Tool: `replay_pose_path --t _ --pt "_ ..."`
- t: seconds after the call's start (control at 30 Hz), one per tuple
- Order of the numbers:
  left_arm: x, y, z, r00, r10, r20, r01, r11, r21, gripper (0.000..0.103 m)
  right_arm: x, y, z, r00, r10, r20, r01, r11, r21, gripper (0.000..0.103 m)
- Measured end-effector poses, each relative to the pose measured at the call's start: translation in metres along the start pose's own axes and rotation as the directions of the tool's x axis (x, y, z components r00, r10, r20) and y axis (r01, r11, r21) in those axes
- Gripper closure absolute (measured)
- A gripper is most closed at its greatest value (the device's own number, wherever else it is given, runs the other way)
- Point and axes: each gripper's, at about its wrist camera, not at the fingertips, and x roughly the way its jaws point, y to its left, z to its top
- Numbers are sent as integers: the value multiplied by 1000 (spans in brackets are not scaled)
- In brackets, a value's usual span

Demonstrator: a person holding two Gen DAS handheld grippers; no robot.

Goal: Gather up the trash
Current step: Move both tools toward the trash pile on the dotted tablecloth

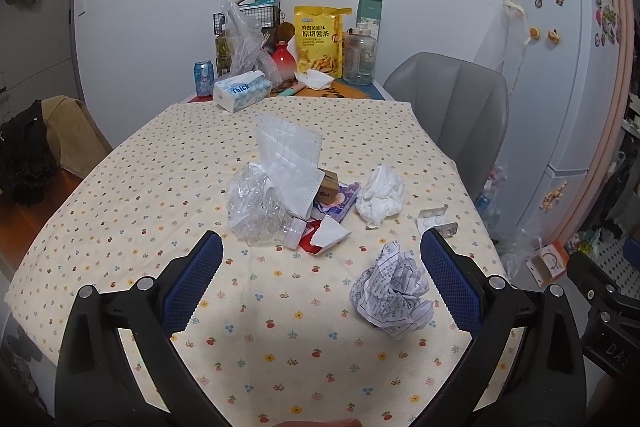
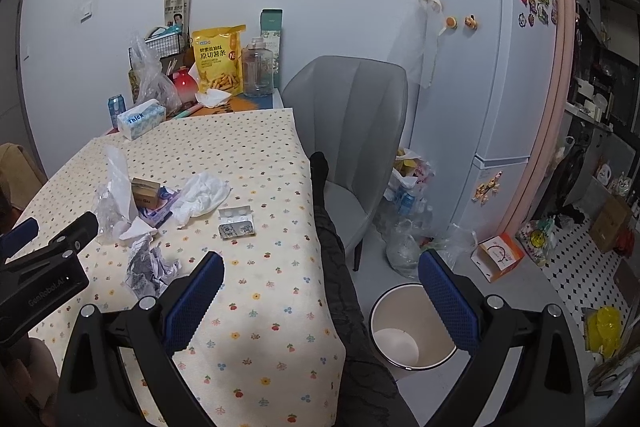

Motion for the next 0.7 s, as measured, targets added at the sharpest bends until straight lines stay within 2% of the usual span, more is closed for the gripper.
replay_pose_path --t 0.7 --pt "-3 2 2 1000 -9 7 9 1000 -11 5 -1 3 2 1000 3 2 -3 1000 -2 8"
